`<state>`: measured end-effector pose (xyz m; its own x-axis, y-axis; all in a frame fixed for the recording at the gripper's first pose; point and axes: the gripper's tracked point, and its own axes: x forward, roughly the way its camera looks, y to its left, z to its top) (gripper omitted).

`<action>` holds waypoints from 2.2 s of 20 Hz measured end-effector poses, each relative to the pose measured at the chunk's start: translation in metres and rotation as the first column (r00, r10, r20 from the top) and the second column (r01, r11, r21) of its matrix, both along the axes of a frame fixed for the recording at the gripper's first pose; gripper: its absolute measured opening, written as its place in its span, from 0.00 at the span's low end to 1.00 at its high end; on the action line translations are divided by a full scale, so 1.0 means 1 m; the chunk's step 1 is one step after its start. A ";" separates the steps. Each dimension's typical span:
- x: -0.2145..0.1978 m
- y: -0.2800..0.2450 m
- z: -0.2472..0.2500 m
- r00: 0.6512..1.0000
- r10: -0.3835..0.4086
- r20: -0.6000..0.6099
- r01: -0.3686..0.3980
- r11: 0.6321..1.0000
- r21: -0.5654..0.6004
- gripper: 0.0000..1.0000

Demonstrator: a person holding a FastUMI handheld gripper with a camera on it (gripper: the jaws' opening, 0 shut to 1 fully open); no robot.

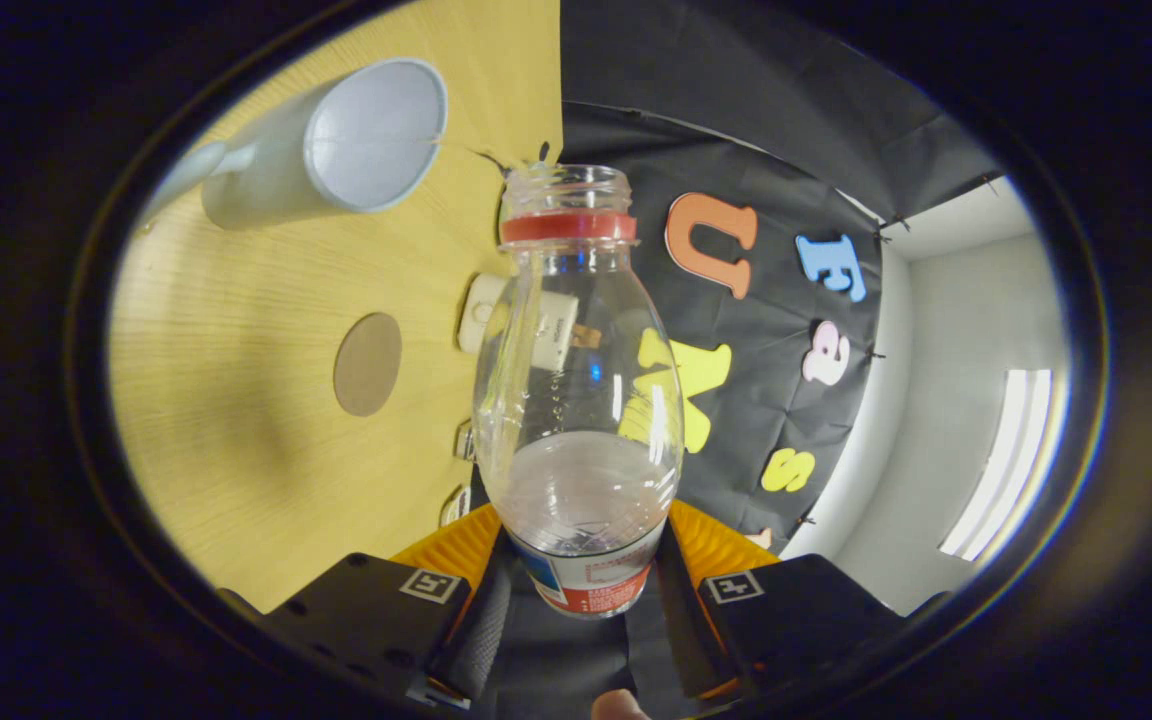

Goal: Take the bottle from table, then pour the juice into the cup, finally place the bottle on the coaster

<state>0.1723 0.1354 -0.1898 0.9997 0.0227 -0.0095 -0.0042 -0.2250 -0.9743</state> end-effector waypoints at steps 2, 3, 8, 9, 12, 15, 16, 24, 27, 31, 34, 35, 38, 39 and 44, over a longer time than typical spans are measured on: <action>-0.001 0.001 0.003 1.000 0.003 0.004 -0.003 1.000 -0.009 0.74; -0.002 0.001 0.004 1.000 0.003 0.005 -0.003 1.000 -0.012 0.74; -0.002 0.001 0.008 1.000 0.010 0.008 -0.010 0.999 -0.053 0.74; -0.002 0.001 0.009 1.000 0.013 0.010 -0.012 0.998 -0.056 0.74; -0.003 0.001 0.015 1.000 0.012 0.016 -0.011 0.998 -0.069 0.74; -0.004 0.002 0.020 1.000 0.017 0.021 -0.016 0.996 -0.086 0.74; -0.002 0.002 0.021 1.000 0.019 0.023 -0.017 0.996 -0.089 0.74; -0.001 0.007 0.033 0.999 0.035 0.035 -0.030 0.992 -0.124 0.74; -0.001 0.010 0.039 0.998 0.041 0.045 -0.035 0.990 -0.138 0.74; 0.001 0.011 0.043 0.998 0.046 0.052 -0.038 0.987 -0.154 0.74; 0.002 0.013 0.048 0.997 0.051 0.056 -0.040 0.984 -0.171 0.74; 0.003 0.014 0.050 0.997 0.053 0.058 -0.042 0.984 -0.176 0.74; 0.002 0.016 0.055 0.996 0.062 0.067 -0.048 0.980 -0.192 0.74; 0.000 0.016 0.057 0.996 0.063 0.069 -0.048 0.979 -0.198 0.74; 0.002 0.021 0.062 0.995 0.069 0.077 -0.052 0.975 -0.215 0.74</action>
